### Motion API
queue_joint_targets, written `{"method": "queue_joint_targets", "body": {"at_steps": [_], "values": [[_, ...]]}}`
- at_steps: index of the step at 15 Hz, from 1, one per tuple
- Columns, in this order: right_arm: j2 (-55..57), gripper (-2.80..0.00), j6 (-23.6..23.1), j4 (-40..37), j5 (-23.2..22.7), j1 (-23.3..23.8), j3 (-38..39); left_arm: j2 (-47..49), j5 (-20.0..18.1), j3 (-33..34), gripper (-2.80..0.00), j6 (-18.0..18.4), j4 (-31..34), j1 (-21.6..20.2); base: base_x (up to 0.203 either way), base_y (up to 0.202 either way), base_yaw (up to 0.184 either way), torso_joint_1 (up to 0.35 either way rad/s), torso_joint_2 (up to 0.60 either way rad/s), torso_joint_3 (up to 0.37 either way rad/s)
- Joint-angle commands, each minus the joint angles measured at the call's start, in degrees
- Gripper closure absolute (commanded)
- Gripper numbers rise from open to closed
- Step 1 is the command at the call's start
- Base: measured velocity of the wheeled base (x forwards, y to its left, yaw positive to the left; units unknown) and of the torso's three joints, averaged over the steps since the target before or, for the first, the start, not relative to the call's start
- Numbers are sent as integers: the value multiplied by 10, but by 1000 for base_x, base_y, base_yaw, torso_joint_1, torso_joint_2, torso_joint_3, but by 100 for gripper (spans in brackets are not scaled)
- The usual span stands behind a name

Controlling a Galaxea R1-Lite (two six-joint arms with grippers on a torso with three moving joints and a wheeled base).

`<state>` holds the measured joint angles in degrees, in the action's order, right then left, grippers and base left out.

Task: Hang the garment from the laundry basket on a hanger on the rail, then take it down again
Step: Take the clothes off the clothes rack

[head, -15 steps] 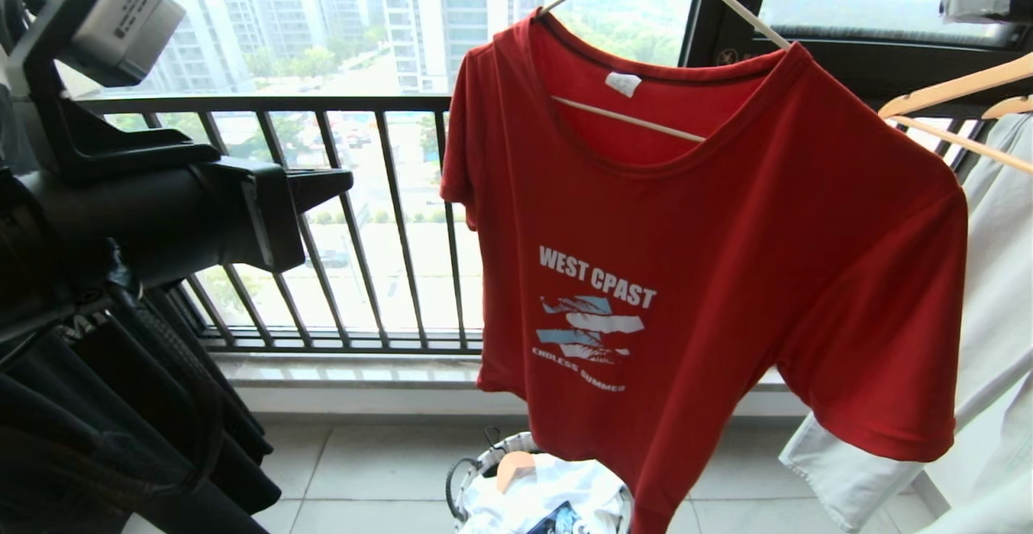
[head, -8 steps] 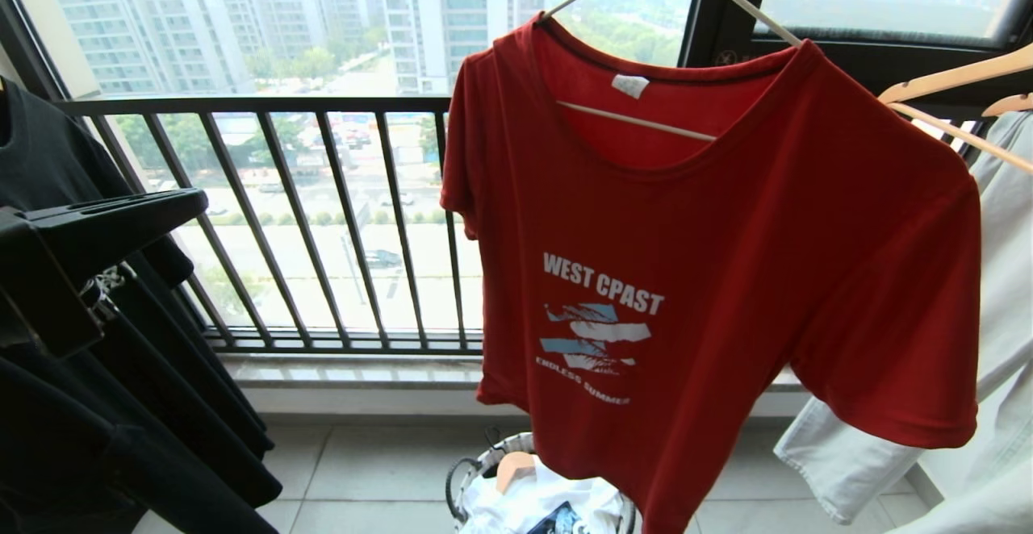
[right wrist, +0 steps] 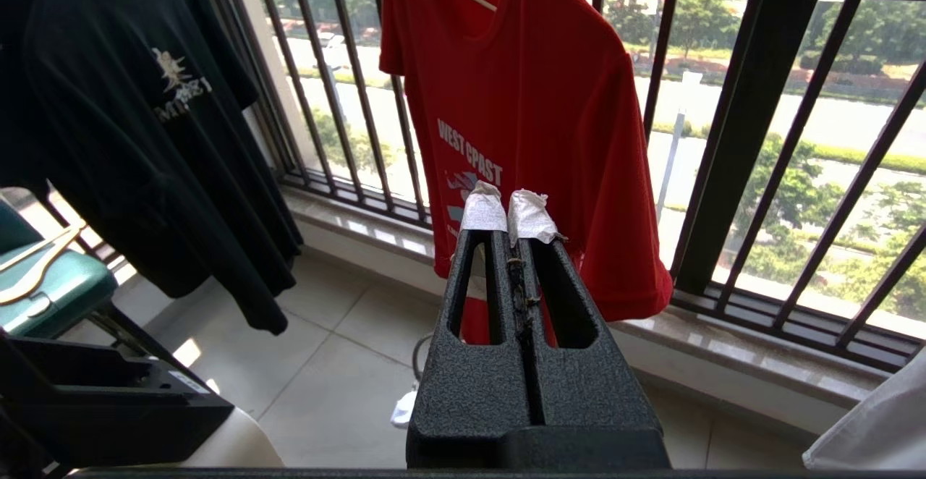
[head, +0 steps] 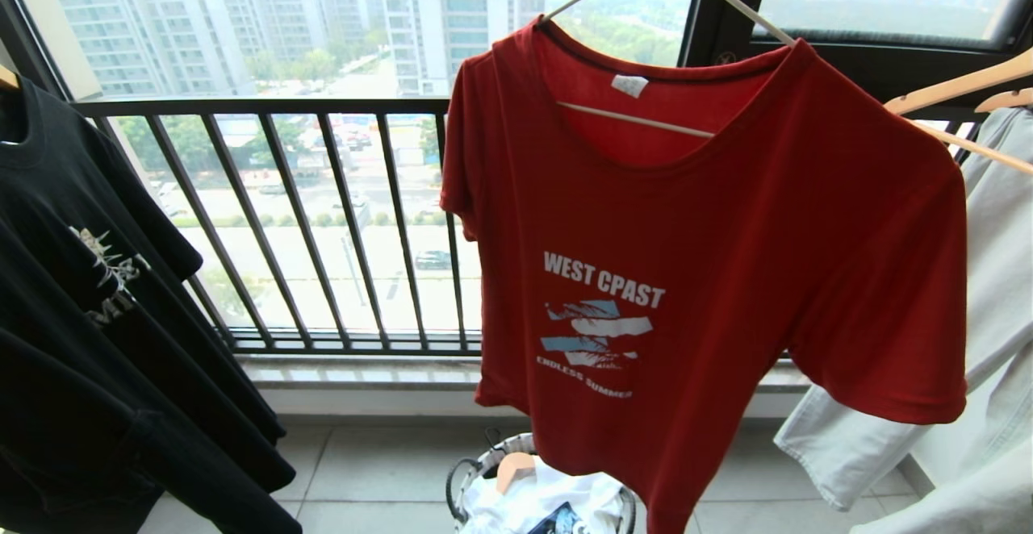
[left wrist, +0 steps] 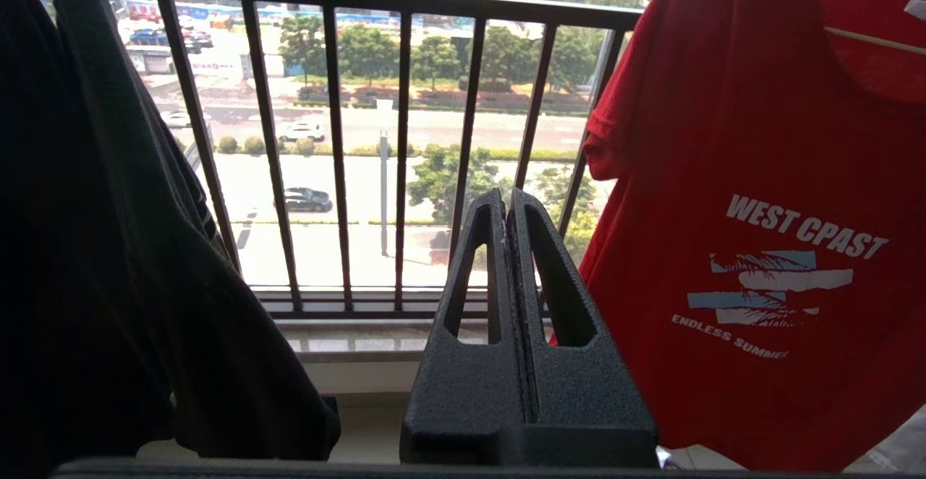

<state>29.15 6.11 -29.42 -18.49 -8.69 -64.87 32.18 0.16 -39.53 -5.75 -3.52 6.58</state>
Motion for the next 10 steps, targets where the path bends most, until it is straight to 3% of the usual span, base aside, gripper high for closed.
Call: {"method": "queue_joint_targets", "body": {"at_steps": [1,5,7,10], "values": [[-39,0,10,-2,-1,13,14,-57,-3,35,0,-8,4,-64,0,0,0,0,0,0],[-131,0,26,-6,13,21,84,-170,-6,126,0,-15,6,-69,0,0,0,0,0,0],[-132,0,46,-32,110,22,99,-229,-6,177,0,-16,7,-67,0,0,0,0,0,0],[-132,0,50,-38,131,34,103,-281,-8,236,0,-14,6,-67,0,0,0,0,0,0]]}}
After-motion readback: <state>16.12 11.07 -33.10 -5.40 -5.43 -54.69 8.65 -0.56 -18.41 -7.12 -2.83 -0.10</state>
